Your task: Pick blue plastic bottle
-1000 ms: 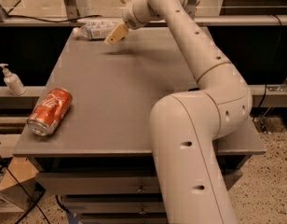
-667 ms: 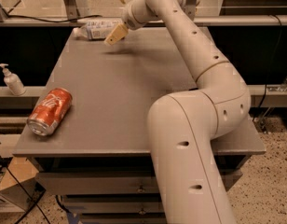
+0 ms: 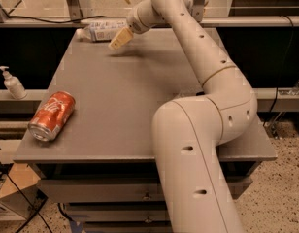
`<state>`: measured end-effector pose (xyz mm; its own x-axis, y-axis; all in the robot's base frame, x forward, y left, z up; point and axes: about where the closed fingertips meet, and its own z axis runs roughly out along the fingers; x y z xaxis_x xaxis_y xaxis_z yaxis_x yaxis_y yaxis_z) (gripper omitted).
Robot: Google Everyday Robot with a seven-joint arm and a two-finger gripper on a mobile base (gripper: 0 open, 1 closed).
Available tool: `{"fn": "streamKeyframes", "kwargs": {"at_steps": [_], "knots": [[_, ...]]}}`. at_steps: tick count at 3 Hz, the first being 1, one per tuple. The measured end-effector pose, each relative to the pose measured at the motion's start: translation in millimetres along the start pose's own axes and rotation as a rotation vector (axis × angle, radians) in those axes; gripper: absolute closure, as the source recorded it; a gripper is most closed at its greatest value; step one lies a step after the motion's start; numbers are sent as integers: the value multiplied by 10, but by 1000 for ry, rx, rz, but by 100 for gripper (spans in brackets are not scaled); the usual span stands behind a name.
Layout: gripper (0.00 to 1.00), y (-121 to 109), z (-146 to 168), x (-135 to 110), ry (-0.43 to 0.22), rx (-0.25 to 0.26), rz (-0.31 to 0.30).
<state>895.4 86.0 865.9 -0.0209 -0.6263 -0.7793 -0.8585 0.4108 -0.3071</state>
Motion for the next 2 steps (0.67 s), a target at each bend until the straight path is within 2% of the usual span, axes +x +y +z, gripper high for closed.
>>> {"fn": "streamKeyframes", "kwargs": {"at_steps": [1, 2], "knots": [[15, 31, 20, 9, -15, -22, 14], [38, 66, 19, -8, -30, -44, 13]]}}
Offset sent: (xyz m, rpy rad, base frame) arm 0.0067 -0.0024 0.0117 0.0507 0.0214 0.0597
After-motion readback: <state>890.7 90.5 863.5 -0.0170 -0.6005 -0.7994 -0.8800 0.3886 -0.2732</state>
